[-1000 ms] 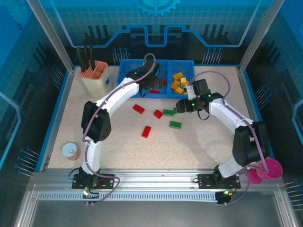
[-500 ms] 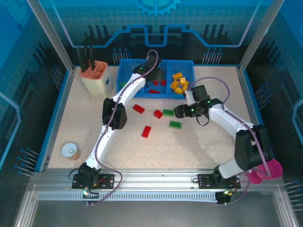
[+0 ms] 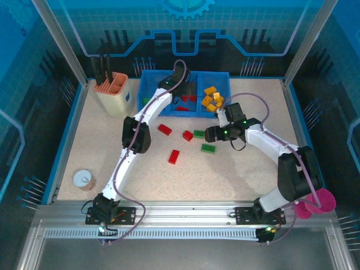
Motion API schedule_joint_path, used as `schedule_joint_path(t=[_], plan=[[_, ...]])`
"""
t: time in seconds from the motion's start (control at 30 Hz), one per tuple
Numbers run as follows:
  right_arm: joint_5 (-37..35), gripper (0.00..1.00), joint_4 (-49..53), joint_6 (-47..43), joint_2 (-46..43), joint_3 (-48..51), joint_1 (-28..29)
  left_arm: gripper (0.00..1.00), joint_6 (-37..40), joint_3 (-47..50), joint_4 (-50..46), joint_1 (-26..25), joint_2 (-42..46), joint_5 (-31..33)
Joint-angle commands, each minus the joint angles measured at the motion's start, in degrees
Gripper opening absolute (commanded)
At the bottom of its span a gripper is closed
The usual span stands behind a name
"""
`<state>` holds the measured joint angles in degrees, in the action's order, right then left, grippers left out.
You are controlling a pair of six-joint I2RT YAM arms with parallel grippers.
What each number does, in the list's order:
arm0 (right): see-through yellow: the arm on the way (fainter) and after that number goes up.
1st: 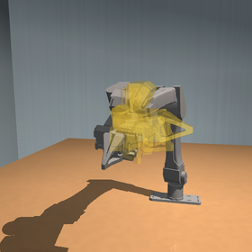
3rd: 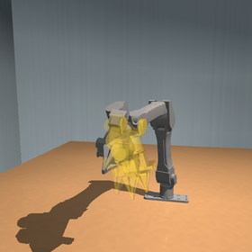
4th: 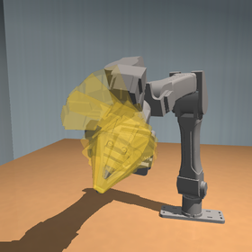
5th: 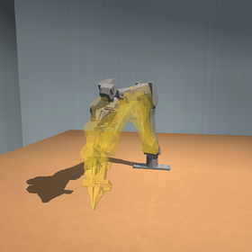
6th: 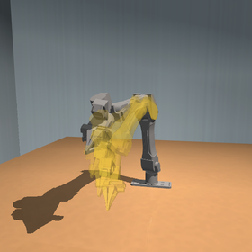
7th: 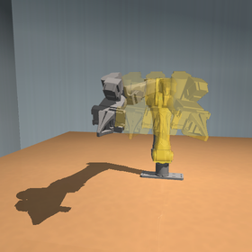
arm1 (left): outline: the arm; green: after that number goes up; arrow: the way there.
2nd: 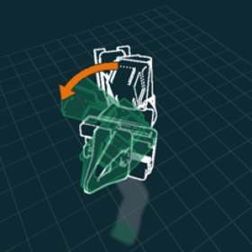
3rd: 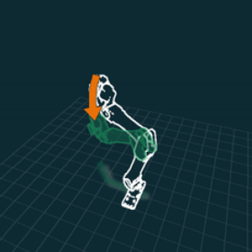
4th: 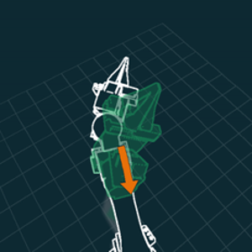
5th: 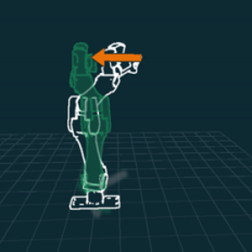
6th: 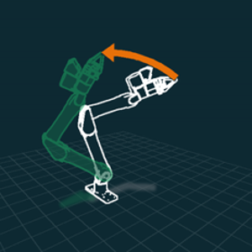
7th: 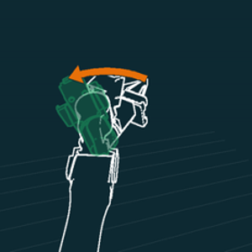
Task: Sort the legos into containers by color
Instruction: Place the lego in the container, then pick up the lego from the center of the table.
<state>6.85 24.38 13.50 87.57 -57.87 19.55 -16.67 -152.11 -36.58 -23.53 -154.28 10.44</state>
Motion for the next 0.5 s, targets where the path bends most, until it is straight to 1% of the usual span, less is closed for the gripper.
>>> schedule_joint_path(t=[0.0,0.1,0.17,0.27,0.37,0.43,0.47], plan=[[-0.2,0.84,0.2,-1.4,1.1,-1.8,0.8,0.75,2.2,4.2,2.5,-0.3,9.5,0.9],[0.3,0.84,0.6,-2.8,1.8,-3.0,1.0,0.77,2.8,11.2,5.0,-0.5,16.0,1.0],[0.4,0.84,0.9,-3.6,2.0,-3.8,1.0,0.78,3.5,12.8,4.1,-0.8,18.9,1.1],[0.7,0.84,0.9,-5.2,1.7,-4.7,1.1,0.80,5.7,17.8,3.2,-1.8,23.9,-0.2],[0.9,0.84,1.1,-6.7,1.4,-5.6,1.0,0.82,12.2,24.4,1.1,-3.9,29.1,-2.3],[1.2,0.85,1.5,-7.4,1.0,-6.1,0.9,0.85,17.4,28.3,-3.2,-5.1,32.1,-0.6],[1.5,0.85,1.8,-7.7,0.6,-6.2,0.8,0.87,19.6,32.1,-4.3,-5.4,34.3,-0.8]])
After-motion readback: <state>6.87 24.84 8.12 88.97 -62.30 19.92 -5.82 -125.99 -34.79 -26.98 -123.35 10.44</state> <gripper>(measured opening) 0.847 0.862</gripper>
